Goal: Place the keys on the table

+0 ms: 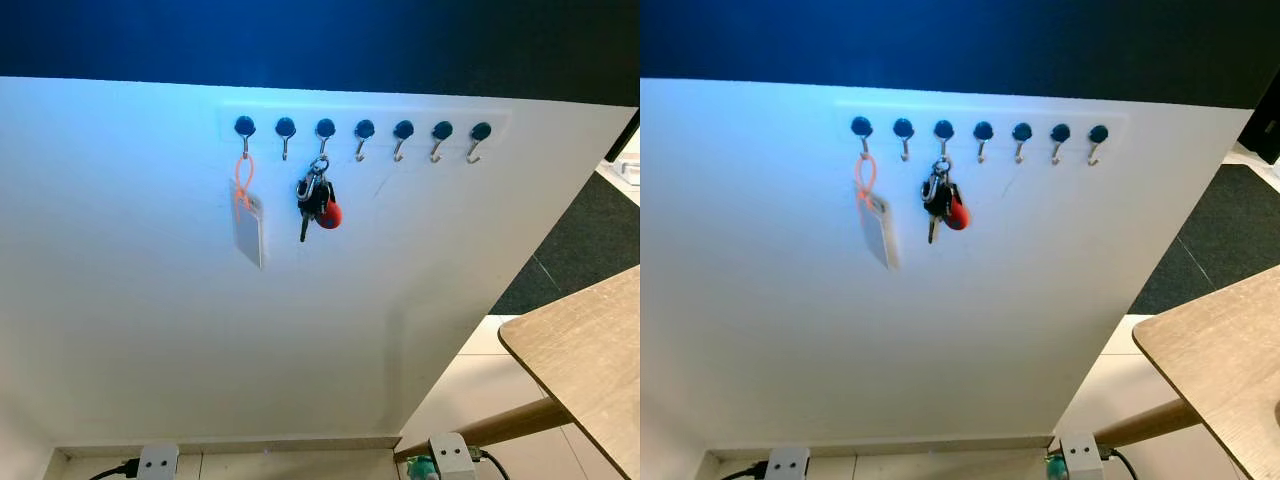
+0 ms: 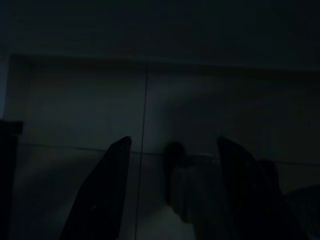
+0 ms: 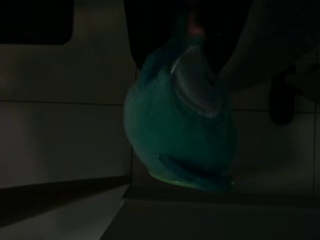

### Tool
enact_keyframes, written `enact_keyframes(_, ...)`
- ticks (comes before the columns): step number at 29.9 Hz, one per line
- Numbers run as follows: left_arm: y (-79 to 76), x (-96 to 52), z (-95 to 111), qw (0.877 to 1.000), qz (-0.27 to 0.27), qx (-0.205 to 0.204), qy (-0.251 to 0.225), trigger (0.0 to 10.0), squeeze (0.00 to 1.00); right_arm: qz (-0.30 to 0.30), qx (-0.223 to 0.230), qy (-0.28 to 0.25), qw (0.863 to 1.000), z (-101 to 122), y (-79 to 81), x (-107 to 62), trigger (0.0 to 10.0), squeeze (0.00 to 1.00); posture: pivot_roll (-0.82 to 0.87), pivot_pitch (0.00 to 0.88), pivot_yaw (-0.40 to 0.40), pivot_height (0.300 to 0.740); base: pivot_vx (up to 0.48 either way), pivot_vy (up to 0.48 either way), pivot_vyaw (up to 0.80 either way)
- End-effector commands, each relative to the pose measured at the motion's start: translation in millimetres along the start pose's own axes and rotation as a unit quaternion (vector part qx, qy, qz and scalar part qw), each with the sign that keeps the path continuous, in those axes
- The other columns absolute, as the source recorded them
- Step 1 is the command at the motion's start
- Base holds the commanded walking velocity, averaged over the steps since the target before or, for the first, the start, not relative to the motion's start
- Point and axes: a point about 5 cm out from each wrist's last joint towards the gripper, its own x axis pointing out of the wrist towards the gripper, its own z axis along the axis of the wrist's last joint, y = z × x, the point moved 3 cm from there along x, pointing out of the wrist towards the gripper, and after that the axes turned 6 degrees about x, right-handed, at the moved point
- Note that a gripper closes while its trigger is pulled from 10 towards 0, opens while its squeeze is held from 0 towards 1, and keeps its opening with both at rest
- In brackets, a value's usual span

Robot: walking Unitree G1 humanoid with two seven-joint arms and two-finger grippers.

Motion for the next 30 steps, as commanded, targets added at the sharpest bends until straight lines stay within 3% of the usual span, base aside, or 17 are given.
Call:
enact_keyframes(1,1.1,-1.2,-5.8,1.000,-0.002,0.002,0.014,10.0,0.00,-0.003,-0.001,0.011,1.000,-7.9,-0.4,-2.0,10.0,0.00,0.05,0.029,-0.036,0.740,0.000,0.000,0.00)
enact_keyframes(15,6.9,0.1,-2.7,1.000,0.007,0.004,0.015,10.0,0.00,-0.011,-0.006,0.017,1.000,-15.5,-3.2,-4.6,10.0,0.00,0.05,0.026,-0.028,0.740,0.000,0.000,0.00)
enact_keyframes(20,7.7,0.0,-3.2,1.000,0.008,0.004,0.018,10.0,0.00,-0.050,0.028,-0.021,0.998,3.9,-17.3,-2.3,10.0,0.00,0.05,0.033,-0.030,0.740,0.000,0.000,0.00)
enact_keyframes(30,2.8,-1.6,-6.1,1.000,-0.005,0.004,0.014,10.0,0.00,-0.063,0.030,-0.029,0.997,15.3,-30.4,-1.5,10.0,0.00,0.05,0.041,-0.031,0.740,0.000,0.000,0.00)
